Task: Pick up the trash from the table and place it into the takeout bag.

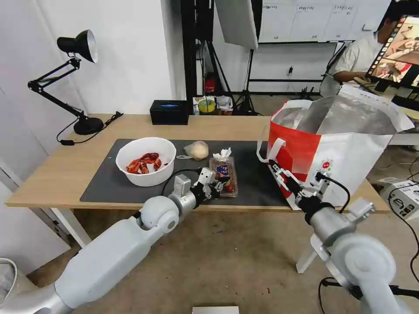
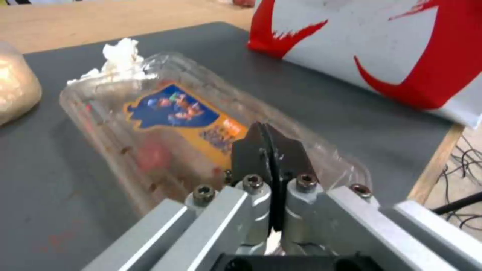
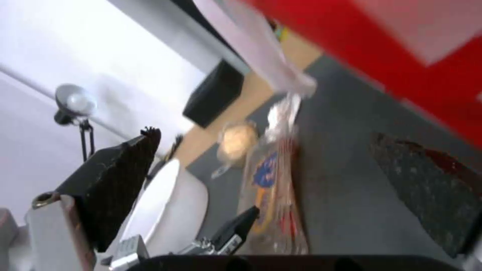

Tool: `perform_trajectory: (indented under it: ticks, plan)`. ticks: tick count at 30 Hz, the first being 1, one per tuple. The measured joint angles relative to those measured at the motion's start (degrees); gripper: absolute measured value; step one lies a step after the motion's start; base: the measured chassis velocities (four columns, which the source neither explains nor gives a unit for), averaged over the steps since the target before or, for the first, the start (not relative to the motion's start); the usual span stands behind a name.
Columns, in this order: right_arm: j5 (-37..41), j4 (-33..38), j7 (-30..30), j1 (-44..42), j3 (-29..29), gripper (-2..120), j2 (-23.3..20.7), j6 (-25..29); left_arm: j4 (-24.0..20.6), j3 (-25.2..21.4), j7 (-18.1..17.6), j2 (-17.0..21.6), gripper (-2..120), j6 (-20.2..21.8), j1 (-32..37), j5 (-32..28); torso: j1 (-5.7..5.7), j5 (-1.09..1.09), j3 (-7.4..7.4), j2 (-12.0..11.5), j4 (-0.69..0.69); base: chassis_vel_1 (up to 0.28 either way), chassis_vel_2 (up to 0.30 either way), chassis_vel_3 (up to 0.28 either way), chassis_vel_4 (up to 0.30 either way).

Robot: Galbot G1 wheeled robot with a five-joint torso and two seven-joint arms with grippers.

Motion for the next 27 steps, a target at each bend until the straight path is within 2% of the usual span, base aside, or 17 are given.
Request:
perform_trajectory:
  ticks: [7,15,27]
  plan:
    - [2.77,-4.83,0.90,4.34,-4.42,100,-1.07,-0.83,0.15,-0.54,0.26,0.51,0,-0.01,0.61,0.20,0.00,0.00,0.00,0.01,-0.01,0.000,0.000,0.000,0.000]
    - [3.79,-10.95,3.85,12.71,-10.22,100,0.09,-0.98,-0.24,-1.20,0.23,1.15,0,-0.33,2.12,0.69,0.00,0.00,0.00,0.01,0.00,0.000,0.000,0.000,0.000]
    - [4.16,-18.94,8.27,22.51,-16.40,100,1.34,-7.98,-0.87,-1.32,-0.23,1.22,0,-0.53,2.31,0.55,0.00,0.00,0.00,0.01,0.00,0.000,0.000,0.000,0.000]
